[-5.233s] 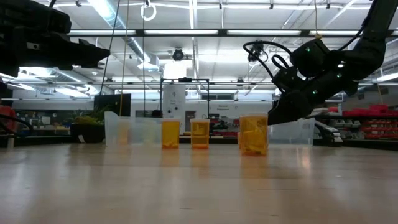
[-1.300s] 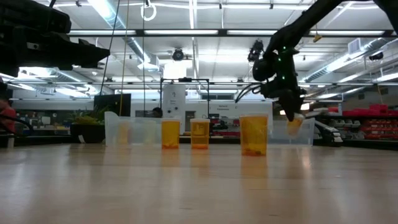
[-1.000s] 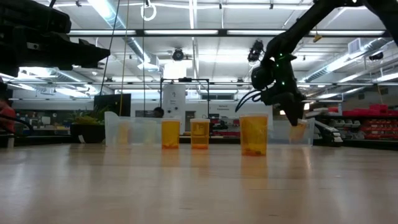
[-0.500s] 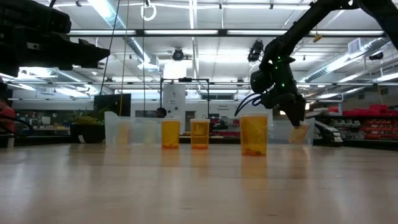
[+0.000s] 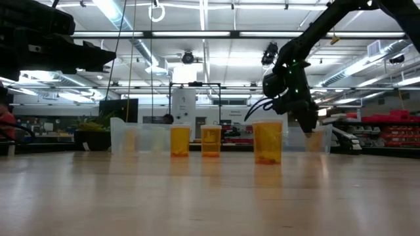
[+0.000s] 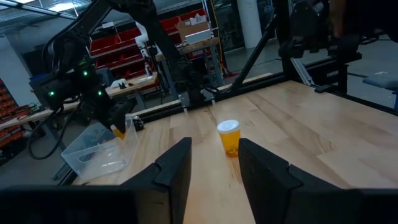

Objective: Pick and place medicine bottles into bin by pill shape (circle, oval)
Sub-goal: Put the orange large pill bottle into the right transparent bin

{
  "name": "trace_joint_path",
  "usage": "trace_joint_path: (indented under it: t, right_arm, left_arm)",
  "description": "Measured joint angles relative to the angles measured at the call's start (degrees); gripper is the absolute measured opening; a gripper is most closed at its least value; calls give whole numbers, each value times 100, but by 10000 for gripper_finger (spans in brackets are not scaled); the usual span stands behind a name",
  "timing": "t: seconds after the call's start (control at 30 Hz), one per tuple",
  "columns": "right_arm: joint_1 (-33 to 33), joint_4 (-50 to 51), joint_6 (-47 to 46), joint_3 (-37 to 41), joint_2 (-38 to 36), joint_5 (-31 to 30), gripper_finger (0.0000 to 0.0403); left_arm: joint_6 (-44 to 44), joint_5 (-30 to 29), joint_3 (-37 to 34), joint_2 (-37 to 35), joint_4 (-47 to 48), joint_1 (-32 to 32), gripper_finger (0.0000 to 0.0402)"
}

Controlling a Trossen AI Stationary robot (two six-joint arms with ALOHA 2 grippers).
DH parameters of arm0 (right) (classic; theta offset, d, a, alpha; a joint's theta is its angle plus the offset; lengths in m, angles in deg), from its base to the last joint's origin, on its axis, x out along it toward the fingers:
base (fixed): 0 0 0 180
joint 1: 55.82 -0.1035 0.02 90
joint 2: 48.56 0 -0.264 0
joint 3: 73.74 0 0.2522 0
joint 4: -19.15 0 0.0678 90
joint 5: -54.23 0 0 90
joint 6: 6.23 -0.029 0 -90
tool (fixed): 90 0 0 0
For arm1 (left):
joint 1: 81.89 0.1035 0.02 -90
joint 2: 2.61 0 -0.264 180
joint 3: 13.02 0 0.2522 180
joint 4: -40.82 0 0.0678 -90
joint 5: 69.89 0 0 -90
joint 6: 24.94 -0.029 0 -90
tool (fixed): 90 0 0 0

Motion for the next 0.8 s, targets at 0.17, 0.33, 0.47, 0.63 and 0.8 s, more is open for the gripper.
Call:
trace_joint_path:
  t: [0.17,0.33,0.47,0.63,0.8]
  right_arm:
    - [2,-210,6,15,15,2,246]
    - [-17,-480,94,13,15,2,253]
    - [-67,-693,249,13,15,-4,259]
    - [-202,-860,313,12,15,-25,262]
    - [-466,-864,442,11,15,-215,262]
  left_arm:
    - [-1,-1,-1,1,0,0,142]
    - [-2,-1,0,0,0,0,149]
    - [-2,0,-1,-1,1,-1,150]
    - [-2,-2,0,-1,1,0,143]
    - [-1,-1,0,0,0,1,140]
